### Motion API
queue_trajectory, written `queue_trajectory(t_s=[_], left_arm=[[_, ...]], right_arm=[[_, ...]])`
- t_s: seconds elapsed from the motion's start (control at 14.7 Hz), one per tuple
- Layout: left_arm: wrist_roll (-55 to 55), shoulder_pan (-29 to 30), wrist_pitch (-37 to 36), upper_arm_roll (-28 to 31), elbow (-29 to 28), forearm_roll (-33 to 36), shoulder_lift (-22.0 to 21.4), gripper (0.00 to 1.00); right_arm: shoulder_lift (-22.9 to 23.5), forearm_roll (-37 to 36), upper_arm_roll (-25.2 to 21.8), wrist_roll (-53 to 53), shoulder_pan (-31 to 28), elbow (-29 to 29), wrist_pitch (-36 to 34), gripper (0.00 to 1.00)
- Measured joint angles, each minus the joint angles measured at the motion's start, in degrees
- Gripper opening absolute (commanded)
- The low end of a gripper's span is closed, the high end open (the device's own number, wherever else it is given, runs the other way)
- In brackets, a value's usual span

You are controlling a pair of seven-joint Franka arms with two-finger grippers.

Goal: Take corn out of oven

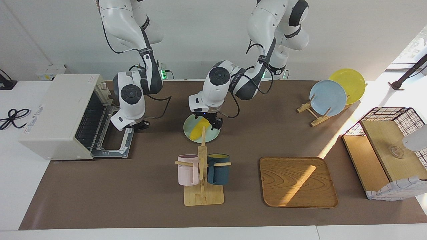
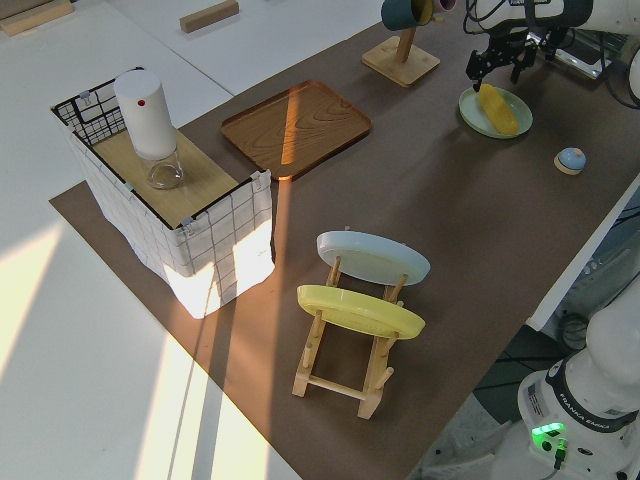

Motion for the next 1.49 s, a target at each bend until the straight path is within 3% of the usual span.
queue_trajectory(t_s=[0.27,0.61,0.68,0.81,0.88,0.95,1.22,1.43,1.49], left_arm=[[-0.26,-2.07,3.25,0.03,-1.43,-0.71,1.6,1.0],[-0.78,-3.04,7.45,0.14,-5.0,-0.85,1.6,1.0],[-1.01,-3.04,7.58,0.22,-5.18,-0.86,1.6,0.91],[-1.54,-3.04,7.6,0.4,-5.2,-0.87,1.56,0.35],[-1.95,-3.03,7.6,0.5,-5.17,-0.89,1.5,0.11],[-2.6,-2.99,7.6,0.6,-5.07,-0.9,1.41,0.0],[-4.73,-2.61,6.12,1.21,-3.97,-1.08,0.82,0.0],[-5.19,-0.39,1.64,1.72,-2.36,-2.29,-1.77,0.0],[-5.23,0.89,-0.27,1.79,-2.13,-2.94,-3.35,0.0]], right_arm=[[-2.16,0.56,0.64,-7.92,-0.55,4.87,-9.17,0.0],[-10.23,-0.84,0.09,-19.68,-7.55,8.56,-16.51,0.0],[-11.19,-1.71,-0.4,-21.72,-9.13,8.66,-16.51,0.0],[-11.71,-2.77,-1.14,-24.91,-11.31,8.98,-16.15,0.0],[-11.75,-2.6,-1.14,-26.34,-11.78,9.13,-16.14,0.0],[-11.76,-2.61,-1.15,-27.22,-11.89,9.17,-16.15,0.0],[-11.78,-0.62,-1.26,-27.87,-12.44,10.76,-18.32,0.0],[-12.29,6.55,-1.53,-28.01,-12.7,17.52,-25.42,0.0],[-12.88,7.89,-1.49,-28.06,-12.69,19.67,-27.38,0.04]])
